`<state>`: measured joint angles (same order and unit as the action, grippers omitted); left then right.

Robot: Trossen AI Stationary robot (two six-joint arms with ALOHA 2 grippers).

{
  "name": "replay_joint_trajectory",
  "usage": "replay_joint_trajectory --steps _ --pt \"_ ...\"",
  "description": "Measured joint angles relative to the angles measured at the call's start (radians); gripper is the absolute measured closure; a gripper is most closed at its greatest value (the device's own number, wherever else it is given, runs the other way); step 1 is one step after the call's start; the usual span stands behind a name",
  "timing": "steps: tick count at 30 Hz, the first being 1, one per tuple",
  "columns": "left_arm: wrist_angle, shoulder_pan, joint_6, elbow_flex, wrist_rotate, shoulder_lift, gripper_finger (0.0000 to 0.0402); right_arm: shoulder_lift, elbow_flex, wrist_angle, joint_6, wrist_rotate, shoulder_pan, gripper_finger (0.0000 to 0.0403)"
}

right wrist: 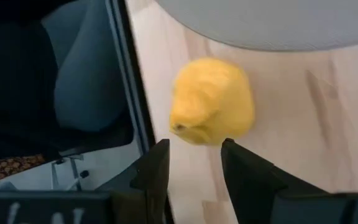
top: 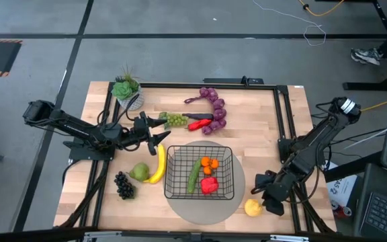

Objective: Build produce basket
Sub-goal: Put the yellow pear into the wire basket

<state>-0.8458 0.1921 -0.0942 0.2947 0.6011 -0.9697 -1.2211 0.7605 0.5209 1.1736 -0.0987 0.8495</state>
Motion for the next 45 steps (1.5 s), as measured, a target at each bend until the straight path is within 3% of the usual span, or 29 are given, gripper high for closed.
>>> replay_joint_trajectory --steps 26,45 --pt "0.000 0.000 -0.004 0.000 0.000 0.000 0.0154 -0.056 0.000 -0.055 0.008 0.030 0.000 0.0259" --pt "0.000 0.000 -0.004 0.000 0.000 0.000 0.0154 -0.056 0.001 -0.061 -0.020 0.036 0.000 0.0390"
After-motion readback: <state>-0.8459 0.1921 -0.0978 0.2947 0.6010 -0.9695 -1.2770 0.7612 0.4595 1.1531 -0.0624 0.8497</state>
